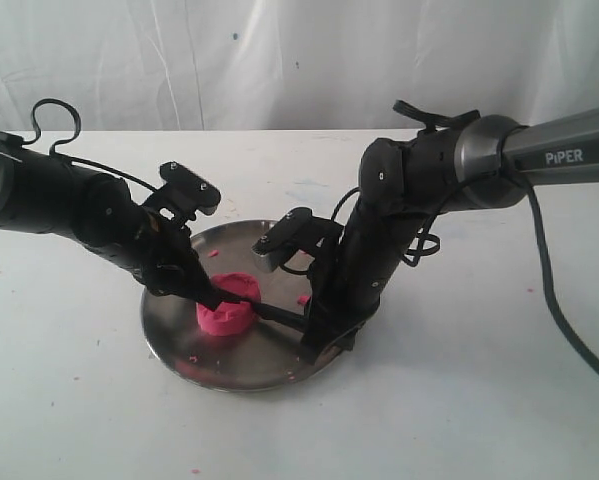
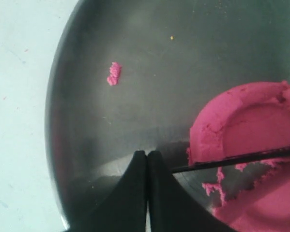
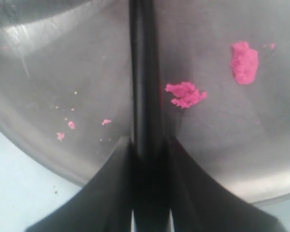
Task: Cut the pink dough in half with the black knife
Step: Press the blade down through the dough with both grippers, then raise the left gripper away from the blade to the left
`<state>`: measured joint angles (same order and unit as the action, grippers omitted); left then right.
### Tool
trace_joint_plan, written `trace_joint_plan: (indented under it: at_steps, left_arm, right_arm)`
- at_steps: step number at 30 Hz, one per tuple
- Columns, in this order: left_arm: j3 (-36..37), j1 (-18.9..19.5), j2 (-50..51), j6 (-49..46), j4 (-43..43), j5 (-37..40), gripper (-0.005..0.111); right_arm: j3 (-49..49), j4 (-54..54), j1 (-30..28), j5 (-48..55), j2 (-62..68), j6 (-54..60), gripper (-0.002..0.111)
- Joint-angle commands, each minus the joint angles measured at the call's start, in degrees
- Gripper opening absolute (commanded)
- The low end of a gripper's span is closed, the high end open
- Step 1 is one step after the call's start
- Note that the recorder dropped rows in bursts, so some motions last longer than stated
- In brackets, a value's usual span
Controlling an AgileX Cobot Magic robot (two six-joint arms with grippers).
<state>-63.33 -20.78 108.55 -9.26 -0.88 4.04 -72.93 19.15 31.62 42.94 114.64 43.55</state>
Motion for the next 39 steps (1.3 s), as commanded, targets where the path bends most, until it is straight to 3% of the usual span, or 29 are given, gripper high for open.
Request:
trace_joint_plan:
  at_steps: [1,9,27,39]
  left_arm:
    - [-0.11,0.06,0.13,0.2,0.26,0.6,0.0]
    - [2.67,0.06,0.17,0.2,0.26,-2.91,0.0]
    - [2.65,0.06,3.84,-0.46,0.37,-1.44,0.0]
    - [2.55,0.06,-9.94,-1.71,0.37,1.07,0.0]
  right_arm:
    - [-0.27,0.47,-0.08,0.19,0.45,-0.23,0.0]
    - [-0.27,0.77,-0.08,-0.05,2.02,-0.23,0.0]
    - [-0.27,0.91,-0.08,0.62,2.02,-0.23,0.0]
    - [-0.27,0.91,-0.08,0.71,2.02,-0.23,0.0]
